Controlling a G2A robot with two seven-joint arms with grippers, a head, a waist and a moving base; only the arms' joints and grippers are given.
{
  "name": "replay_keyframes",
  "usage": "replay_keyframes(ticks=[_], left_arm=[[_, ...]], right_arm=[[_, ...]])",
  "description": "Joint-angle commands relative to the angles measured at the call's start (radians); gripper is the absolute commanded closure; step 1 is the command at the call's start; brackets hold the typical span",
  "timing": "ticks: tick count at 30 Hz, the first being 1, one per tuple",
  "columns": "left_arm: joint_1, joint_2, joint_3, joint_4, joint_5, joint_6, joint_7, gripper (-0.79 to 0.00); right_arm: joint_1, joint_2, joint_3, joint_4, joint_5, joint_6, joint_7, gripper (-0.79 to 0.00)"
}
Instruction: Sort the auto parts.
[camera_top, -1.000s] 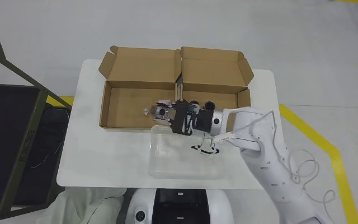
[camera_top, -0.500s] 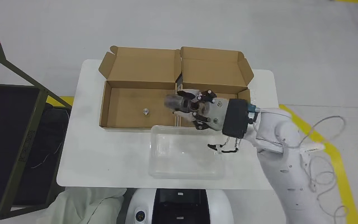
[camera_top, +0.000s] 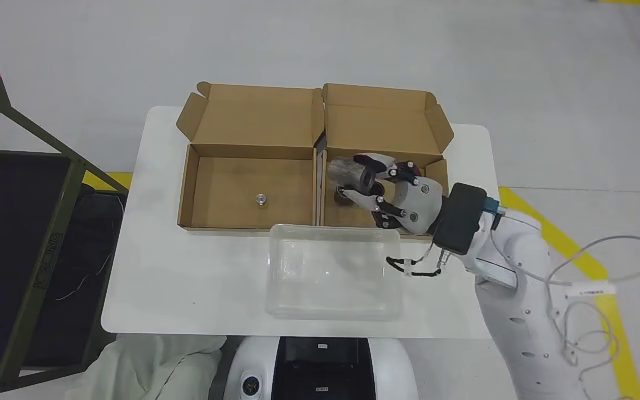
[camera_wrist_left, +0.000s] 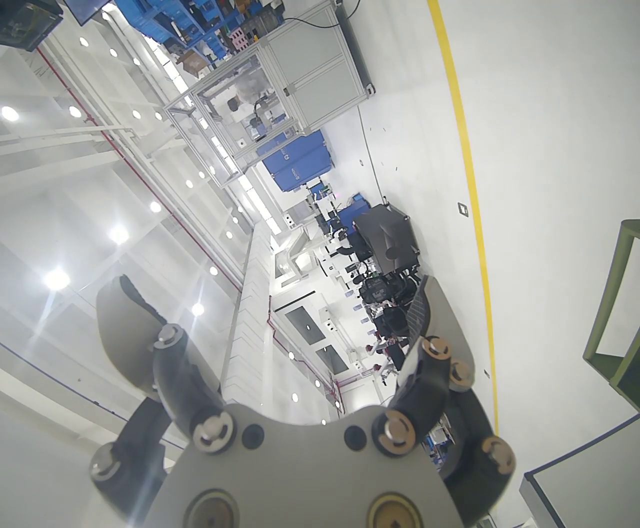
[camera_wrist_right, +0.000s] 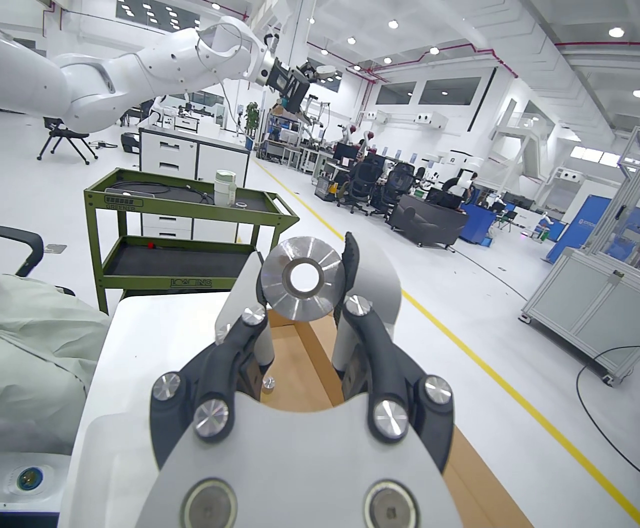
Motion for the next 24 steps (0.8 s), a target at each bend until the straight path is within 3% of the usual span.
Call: replay_keyframes(ticks=[1,12,19,24], left_arm=[[0.0,0.0,0.0,0.0,0.0,0.0,0.0,-0.785],[0.0,0.0,0.0,0.0,0.0,0.0,0.0,-0.785],[0.0,0.0,0.0,0.0,0.0,0.0,0.0,-0.785],[0.0,0.0,0.0,0.0,0.0,0.0,0.0,-0.785]], right_arm=[[0.001,0.001,-0.002,-0.001,-0.005,0.007,-0.011,0.0],[0.0,0.007,-0.019,0.022,-0.069,0.035,-0.103,0.0],[0.044,0.001,-0.09,0.053,-0.119,0.109,-0.019,0.0],[0.118,-0.008,-0.167,0.12,-0.086,0.092,0.033,0.0]])
